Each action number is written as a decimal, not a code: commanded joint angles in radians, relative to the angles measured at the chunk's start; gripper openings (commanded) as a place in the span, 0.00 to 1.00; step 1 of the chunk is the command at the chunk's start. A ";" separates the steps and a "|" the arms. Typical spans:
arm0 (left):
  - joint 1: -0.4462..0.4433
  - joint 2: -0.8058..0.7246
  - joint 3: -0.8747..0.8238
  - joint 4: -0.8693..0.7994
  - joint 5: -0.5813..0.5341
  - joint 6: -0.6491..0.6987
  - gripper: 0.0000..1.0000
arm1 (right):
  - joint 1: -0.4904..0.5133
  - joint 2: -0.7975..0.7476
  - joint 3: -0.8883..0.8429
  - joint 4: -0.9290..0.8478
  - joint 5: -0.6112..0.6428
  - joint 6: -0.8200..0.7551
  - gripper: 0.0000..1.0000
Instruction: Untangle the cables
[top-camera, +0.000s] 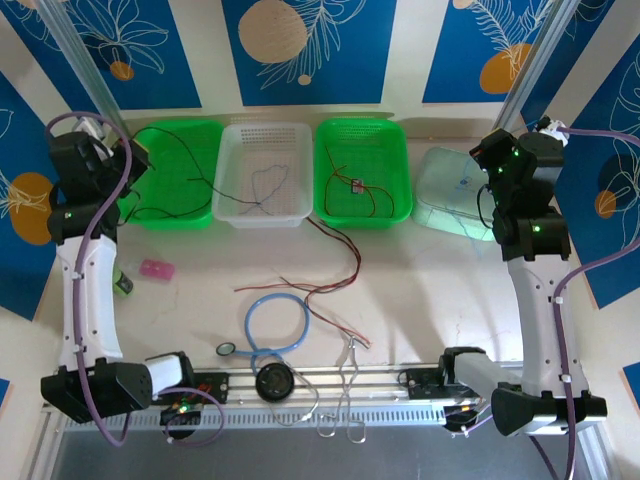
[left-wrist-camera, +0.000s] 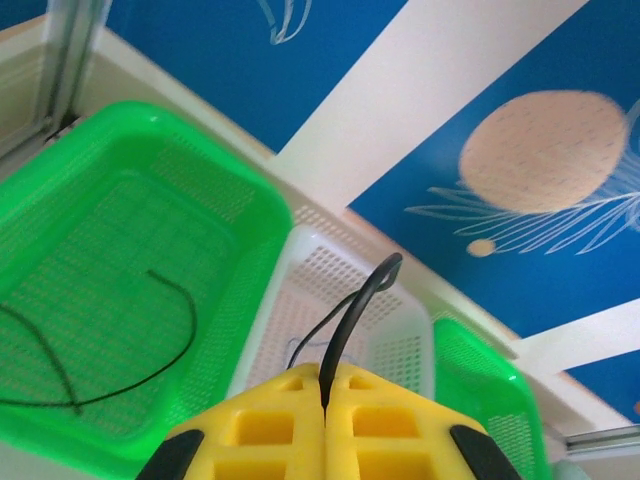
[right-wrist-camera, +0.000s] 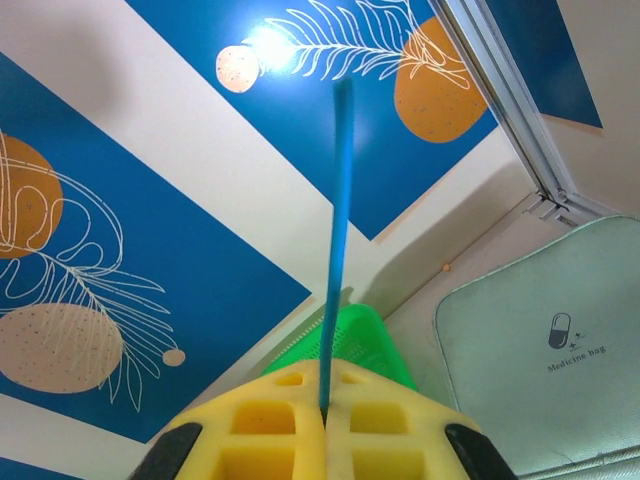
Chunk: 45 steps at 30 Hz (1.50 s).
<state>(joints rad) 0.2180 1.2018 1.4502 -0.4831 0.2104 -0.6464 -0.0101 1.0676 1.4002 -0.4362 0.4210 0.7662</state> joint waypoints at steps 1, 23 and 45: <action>0.010 0.002 0.103 0.079 0.033 -0.019 0.00 | -0.008 -0.023 0.008 0.001 -0.011 0.002 0.00; 0.008 0.257 0.315 0.001 -0.124 0.251 0.00 | -0.011 -0.044 0.004 -0.041 -0.033 0.016 0.00; -0.067 0.827 0.231 -0.222 -0.146 0.204 0.00 | -0.028 -0.102 -0.002 -0.102 -0.028 0.001 0.00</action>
<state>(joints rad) 0.1547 1.9888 1.6051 -0.6651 0.0368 -0.4107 -0.0292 0.9886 1.4002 -0.5240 0.3882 0.7849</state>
